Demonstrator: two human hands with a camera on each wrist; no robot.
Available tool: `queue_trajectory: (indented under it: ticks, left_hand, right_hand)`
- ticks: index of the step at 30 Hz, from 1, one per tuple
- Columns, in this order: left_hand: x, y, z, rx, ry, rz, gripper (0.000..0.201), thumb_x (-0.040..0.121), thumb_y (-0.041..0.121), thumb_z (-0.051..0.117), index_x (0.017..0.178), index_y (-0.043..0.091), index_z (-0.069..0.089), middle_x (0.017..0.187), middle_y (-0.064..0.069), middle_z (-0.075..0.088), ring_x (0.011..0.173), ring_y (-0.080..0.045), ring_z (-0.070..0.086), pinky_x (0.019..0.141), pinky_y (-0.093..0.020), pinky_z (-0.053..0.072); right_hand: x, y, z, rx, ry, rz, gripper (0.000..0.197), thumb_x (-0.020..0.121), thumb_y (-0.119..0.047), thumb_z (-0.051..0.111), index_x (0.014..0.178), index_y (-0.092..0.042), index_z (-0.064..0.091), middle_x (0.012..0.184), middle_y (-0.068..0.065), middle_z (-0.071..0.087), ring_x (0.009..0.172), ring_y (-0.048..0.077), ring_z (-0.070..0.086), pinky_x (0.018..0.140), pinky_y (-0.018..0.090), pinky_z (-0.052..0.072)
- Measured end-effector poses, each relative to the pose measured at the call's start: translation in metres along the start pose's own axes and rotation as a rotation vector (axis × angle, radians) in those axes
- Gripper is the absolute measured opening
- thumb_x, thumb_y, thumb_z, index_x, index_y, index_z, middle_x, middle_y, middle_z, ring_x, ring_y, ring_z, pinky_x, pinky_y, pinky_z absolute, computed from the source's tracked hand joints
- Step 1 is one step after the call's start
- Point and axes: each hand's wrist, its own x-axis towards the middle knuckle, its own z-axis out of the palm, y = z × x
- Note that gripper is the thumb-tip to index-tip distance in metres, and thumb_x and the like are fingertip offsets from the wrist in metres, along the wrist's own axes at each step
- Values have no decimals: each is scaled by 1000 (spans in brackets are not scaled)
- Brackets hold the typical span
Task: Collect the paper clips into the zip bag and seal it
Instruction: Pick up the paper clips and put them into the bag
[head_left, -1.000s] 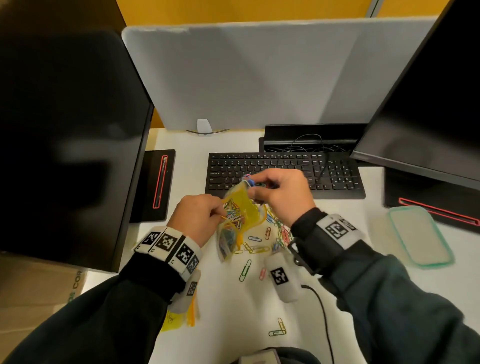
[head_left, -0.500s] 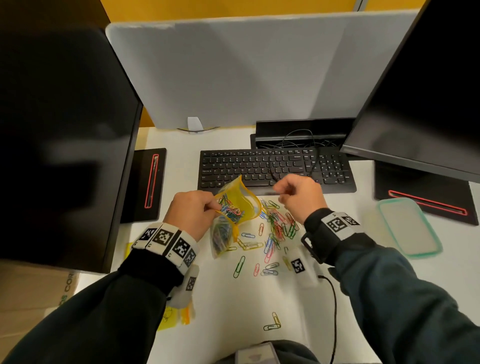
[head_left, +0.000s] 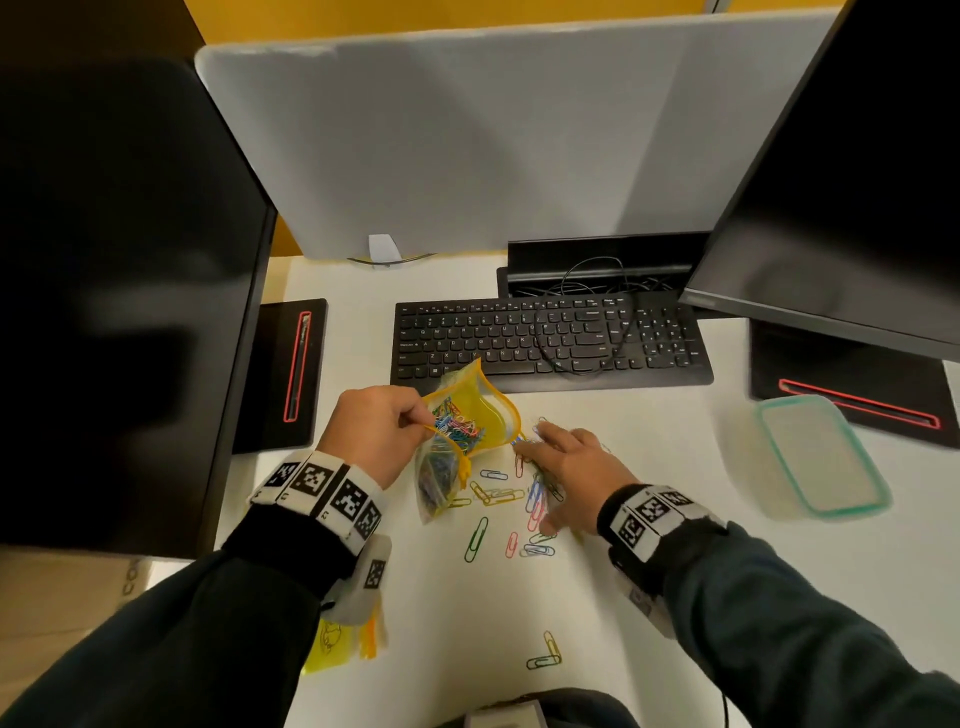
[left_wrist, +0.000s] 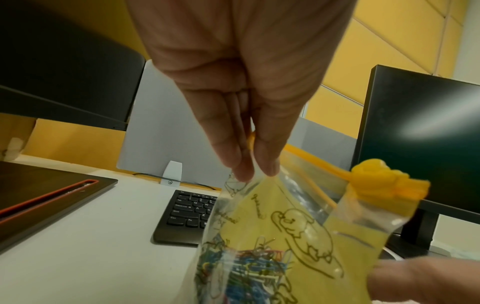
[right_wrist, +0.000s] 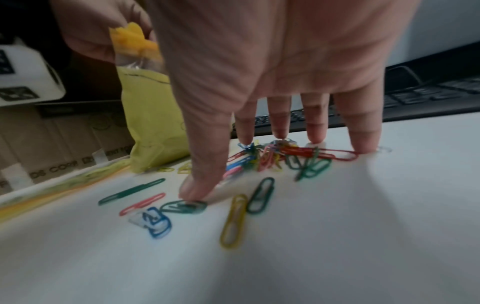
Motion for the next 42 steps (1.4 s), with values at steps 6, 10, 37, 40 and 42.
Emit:
queue_trajectory:
  ticks: [6,10,37,40,42]
  left_hand:
    - [3,0,2,5,0,-5,6,75,9,71,76,15,72,83,-3,71,81,-19,66,80,-28,52]
    - [3,1,2,5,-9,-7,6,75,9,71,77,14,72,84,-4,71,82,-19,66,81,-30,53]
    - [-3,0,0,24,19,9,6,76,10,71,76,16,72,83,-4,71,81,-19,65,80,-30,53]
    - [-3,0,-1,26,26,9,5,75,10,72,76,15,72,83,-5,71,80,-19,65,80,-30,52]
    - [-1,-1,-2,21,37,-7,4,75,10,72,77,14,73,82,-5,71,79,-19,65,79,-30,52]
  right_hand:
    - [2,-2,6,112,170,-21,45,86,-18,60,130,-26,52,143,4,42,127,29,38,105,39,39]
    - [5,0,8,103,237,-21,34,88,-4,48,117,-16,62,118,10,58,111,29,54,92,33,47]
    - [-33,-7,-40,658,495,180,40,74,0,71,109,-17,64,100,0,63,75,10,56,66,11,44]
    - [-44,16,-5,412,242,332,61,66,-12,81,122,-13,54,115,8,57,94,23,57,85,26,46]
    - [-44,14,8,344,213,323,58,68,-11,78,121,-11,54,118,9,54,104,28,57,91,28,44]
